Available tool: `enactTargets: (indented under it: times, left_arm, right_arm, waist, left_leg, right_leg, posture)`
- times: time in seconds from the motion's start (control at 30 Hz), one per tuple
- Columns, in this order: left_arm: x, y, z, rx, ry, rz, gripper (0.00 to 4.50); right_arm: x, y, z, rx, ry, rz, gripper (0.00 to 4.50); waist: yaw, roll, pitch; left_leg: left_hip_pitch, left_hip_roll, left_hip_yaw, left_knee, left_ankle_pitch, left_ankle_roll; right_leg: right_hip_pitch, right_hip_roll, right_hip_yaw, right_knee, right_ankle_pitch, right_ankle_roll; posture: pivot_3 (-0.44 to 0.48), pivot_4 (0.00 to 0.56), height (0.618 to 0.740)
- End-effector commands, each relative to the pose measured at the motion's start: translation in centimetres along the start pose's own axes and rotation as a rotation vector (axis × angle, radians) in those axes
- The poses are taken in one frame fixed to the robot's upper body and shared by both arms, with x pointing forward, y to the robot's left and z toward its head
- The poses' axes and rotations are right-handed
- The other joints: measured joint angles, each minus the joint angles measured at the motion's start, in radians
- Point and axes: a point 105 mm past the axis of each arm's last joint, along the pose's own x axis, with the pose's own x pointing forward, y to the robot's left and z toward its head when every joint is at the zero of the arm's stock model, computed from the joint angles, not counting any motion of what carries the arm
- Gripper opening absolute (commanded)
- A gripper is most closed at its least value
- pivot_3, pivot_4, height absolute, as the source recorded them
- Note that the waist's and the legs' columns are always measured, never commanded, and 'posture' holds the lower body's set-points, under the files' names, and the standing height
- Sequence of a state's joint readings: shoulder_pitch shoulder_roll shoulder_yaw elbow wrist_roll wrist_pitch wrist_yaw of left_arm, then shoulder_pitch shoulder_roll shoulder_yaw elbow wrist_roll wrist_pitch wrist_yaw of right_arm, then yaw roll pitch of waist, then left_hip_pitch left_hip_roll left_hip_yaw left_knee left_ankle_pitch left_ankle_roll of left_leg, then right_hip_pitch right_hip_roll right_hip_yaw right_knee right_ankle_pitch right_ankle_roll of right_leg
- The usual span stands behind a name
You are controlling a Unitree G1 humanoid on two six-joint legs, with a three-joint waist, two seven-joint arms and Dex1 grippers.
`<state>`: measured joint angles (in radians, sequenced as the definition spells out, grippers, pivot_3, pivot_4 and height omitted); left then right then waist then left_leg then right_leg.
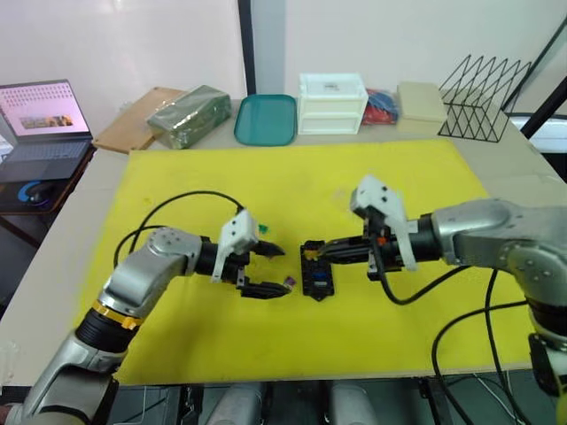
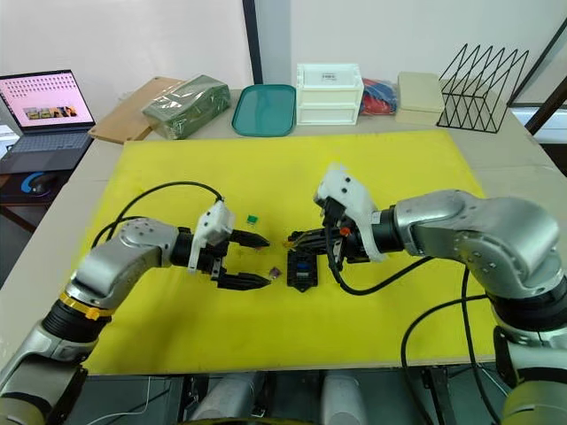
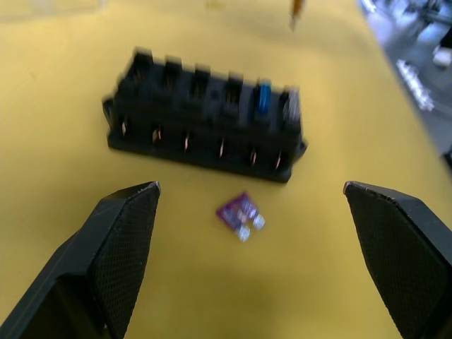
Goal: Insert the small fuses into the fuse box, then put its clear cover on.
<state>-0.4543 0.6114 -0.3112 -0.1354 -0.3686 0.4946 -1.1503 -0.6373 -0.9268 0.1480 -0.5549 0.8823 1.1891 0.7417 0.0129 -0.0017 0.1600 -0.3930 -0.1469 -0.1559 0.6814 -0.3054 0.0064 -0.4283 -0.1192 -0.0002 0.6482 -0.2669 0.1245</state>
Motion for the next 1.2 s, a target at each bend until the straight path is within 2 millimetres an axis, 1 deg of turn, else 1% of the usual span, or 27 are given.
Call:
enactTargets:
  times: [0.03, 0.27, 0.43, 0.63, 1.2]
  left_arm:
    - [0.2, 0.1, 0.8, 0.071, -0.026, 0.018, 4.46]
    - [0.8, 0.1, 1.1, 0.095, -0.04, 0.024, 4.46]
    - [1.0, 0.1, 1.5, 0.103, -0.051, 0.022, 4.46]
    - [1.2, 0.1, 1.5, 0.115, -0.057, 0.022, 4.46]
    - [1.2, 0.0, 1.2, 0.129, -0.061, 0.03, 4.46]
  right_arm:
    - [-0.1, 0.0, 0.2, -0.088, -0.02, -0.001, 0.0]
    - [0.5, -0.7, -0.8, -0.117, -0.052, 0.001, 0.0]
    - [0.6, -1.3, -1.4, -0.141, -0.043, -0.008, 0.0]
    - [0.9, -1.5, -2.0, -0.172, -0.026, 0.005, 0.0]
    - [1.5, -2.1, -2.5, -0.225, -0.014, 0.023, 0.0]
  waist:
    - [0.0, 0.0, 0.0]
    - [0.0, 0.0, 0.0]
    - [0.001, 0.0, 0.0]
    - [0.0, 0.0, 0.0]
    - [0.0, 0.0, 0.0]
  left_leg:
    - [0.0, 0.0, 0.0, 0.0, 0.0, 0.0]
    - [0.0, 0.0, 0.0, 0.0, 0.0, 0.0]
    - [0.0, 0.0, 0.0, 0.0, 0.0, 0.0]
    - [0.0, 0.0, 0.0, 0.0, 0.0, 0.0]
    - [0.0, 0.0, 0.0, 0.0, 0.0, 0.0]
  right_leg:
    - [0.0, 0.0, 0.0, 0.0, 0.0, 0.0]
    - [0.0, 0.0, 0.0, 0.0, 0.0, 0.0]
    - [0.0, 0.0, 0.0, 0.0, 0.0, 0.0]
    - [0.0, 0.0, 0.0, 0.0, 0.0, 0.0]
    - [0.0, 0.0, 0.0, 0.0, 0.0, 0.0]
  posture:
    - [0.0, 0.15, 0.74]
    - [0.0, 0.15, 0.74]
    - [0.0, 0.15, 0.74]
    - [0.0, 0.15, 0.74]
    - [0.0, 0.15, 0.74]
